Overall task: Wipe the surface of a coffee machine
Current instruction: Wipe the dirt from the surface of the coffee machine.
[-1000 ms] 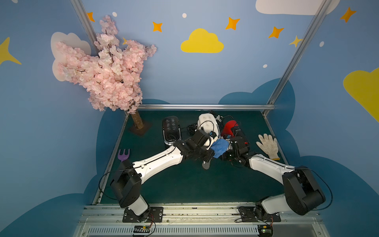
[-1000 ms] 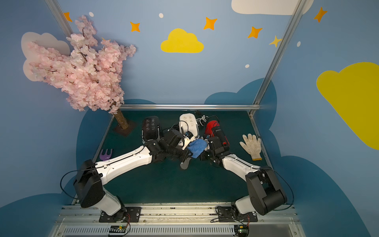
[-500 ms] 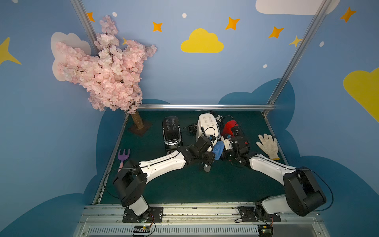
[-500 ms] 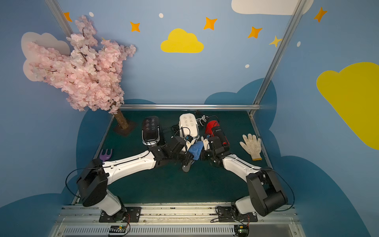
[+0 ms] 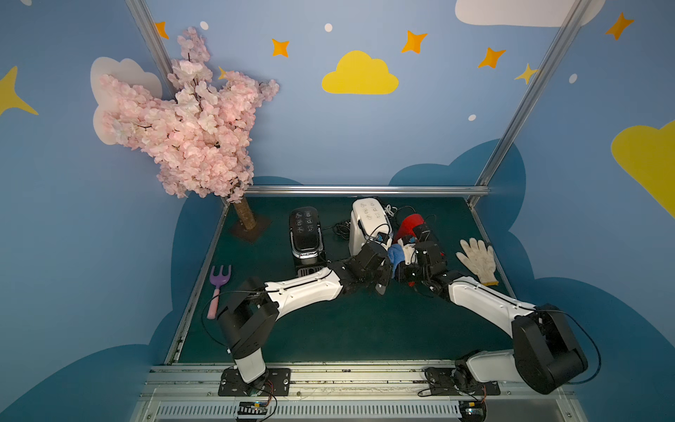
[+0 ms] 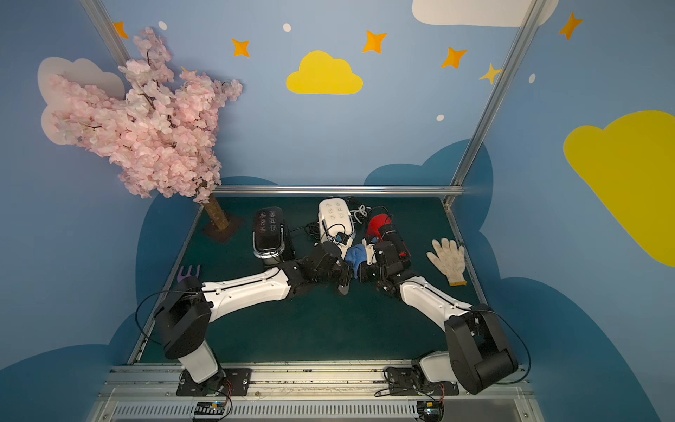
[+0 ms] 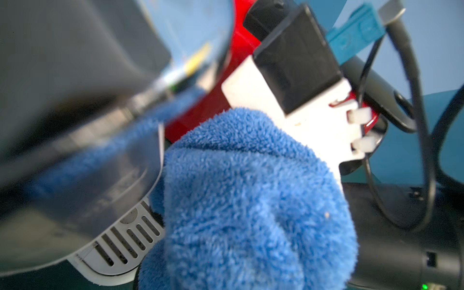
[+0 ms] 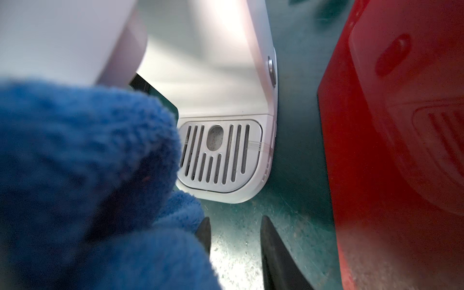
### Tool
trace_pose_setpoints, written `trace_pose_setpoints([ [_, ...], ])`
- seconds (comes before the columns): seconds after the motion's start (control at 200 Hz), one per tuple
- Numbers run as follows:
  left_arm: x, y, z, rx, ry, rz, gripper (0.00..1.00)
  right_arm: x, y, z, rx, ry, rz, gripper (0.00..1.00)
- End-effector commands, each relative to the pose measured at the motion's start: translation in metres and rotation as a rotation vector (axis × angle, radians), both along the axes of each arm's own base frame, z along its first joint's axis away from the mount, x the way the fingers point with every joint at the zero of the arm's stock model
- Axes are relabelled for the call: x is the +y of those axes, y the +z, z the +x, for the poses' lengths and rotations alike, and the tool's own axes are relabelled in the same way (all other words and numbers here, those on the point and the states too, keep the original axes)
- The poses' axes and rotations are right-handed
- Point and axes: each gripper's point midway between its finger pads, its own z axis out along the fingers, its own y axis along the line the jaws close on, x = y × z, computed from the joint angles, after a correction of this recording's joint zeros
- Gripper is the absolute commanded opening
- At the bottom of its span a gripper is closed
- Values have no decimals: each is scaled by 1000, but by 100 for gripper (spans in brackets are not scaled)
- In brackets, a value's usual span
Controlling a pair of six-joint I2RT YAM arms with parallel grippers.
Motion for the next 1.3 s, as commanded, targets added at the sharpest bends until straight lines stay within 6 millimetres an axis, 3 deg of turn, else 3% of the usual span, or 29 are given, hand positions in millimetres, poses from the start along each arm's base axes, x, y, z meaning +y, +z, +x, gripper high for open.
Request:
trace_pose_setpoints([
  [0.0,65,-96,8,220,256,185,3,-1,4,-4,-14,3,10,34],
  [0.155,72,-110,-1,250,263,191,3,-2,6,-5,-24,-5,13,34],
  [0.26,79,-116,-5,262,277,211,3,-5,17,-2,-64,-23,19,34],
  [0.325,84,-118,-6,274,301,216,3,-10,10,-9,-62,-31,10,34],
  [0.726,80,-136,-30,340,280,134,3,-22,34,-18,-187,-70,43,35],
  [1.056,97,-127,-46,275,308,48,3,-30,47,-24,-260,-101,54,34],
  [1.297,98,-123,-48,221,298,-26,3,-34,55,-28,-303,-109,57,34],
])
